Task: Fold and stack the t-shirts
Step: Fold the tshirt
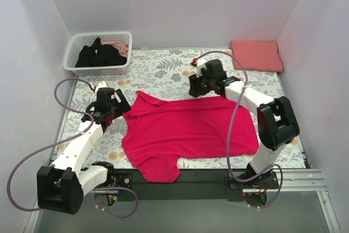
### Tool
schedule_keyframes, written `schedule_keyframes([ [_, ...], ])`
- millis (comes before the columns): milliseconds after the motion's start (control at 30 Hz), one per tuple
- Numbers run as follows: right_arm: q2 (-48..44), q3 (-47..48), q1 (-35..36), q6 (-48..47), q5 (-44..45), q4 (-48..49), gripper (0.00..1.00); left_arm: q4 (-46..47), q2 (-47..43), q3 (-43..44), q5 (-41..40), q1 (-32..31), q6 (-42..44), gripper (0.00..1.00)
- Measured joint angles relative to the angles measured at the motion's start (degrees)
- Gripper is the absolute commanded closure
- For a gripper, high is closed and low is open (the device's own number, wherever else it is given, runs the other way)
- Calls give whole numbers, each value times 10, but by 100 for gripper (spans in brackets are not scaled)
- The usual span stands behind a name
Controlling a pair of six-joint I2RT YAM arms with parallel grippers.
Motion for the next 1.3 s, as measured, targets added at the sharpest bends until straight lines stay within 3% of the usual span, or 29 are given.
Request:
schedule_keyframes([
  [67,36,32,44,-15,-2,0,50,1,-26,-16,-3,0,-7,21],
  [200,117,111,107,-42,-5,5,52,7,-75,-48,-11,0,-17,21],
  [533,253,242,180,-85,7,7,50,10,-81,-51,-27,0,-17,21],
  [1300,289,264,226,-127,40,6,51,10,-73,-51,-18,0,-13,21],
])
